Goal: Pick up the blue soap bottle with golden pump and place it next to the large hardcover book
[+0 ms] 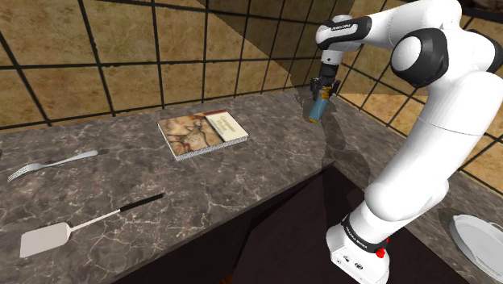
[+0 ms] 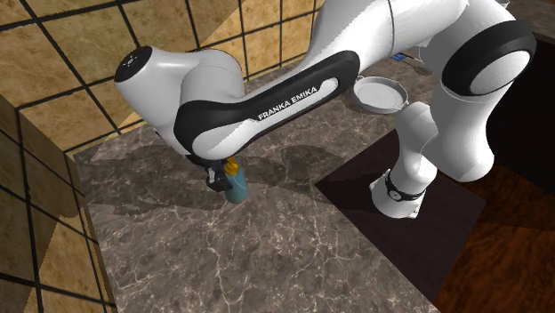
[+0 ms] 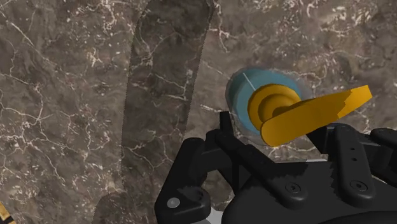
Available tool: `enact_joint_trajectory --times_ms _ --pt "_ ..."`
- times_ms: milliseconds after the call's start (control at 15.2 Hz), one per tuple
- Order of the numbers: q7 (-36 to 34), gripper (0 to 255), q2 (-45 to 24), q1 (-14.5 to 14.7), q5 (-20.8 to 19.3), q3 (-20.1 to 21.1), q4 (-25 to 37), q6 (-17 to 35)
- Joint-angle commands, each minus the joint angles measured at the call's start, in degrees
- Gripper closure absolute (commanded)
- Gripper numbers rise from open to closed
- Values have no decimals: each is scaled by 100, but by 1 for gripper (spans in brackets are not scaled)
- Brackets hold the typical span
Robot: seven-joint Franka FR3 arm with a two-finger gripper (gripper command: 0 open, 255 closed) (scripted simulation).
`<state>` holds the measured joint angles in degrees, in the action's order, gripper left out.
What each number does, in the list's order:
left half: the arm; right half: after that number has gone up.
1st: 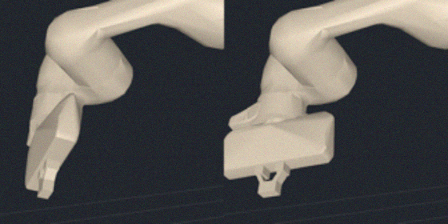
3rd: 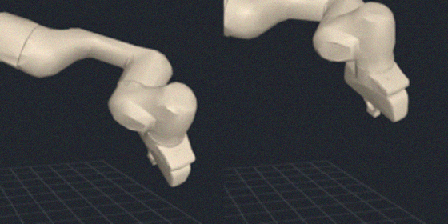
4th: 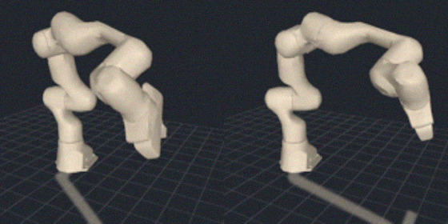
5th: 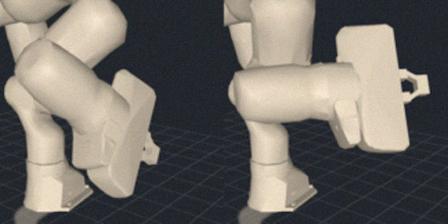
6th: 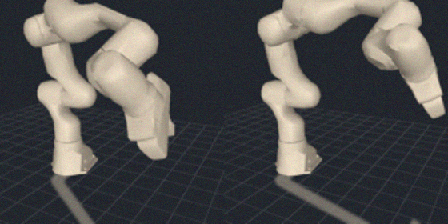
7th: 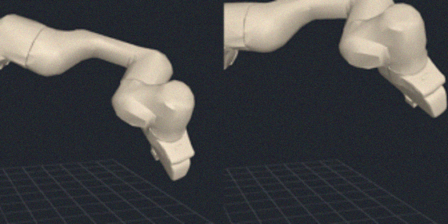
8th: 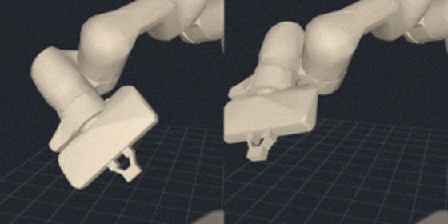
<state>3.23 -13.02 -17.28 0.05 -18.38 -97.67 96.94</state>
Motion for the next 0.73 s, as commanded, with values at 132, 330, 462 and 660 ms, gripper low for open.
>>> enact_joint_trajectory --times_ms 132,330,462,660 --pt "9 255 40 -3 -14 -7 259 -298" --pt "15 255 62 -5 -21 -11 463 -522" --pt "21 255 69 -8 -24 -14 607 -673" --pt "32 255 70 -14 -26 -18 838 -904"
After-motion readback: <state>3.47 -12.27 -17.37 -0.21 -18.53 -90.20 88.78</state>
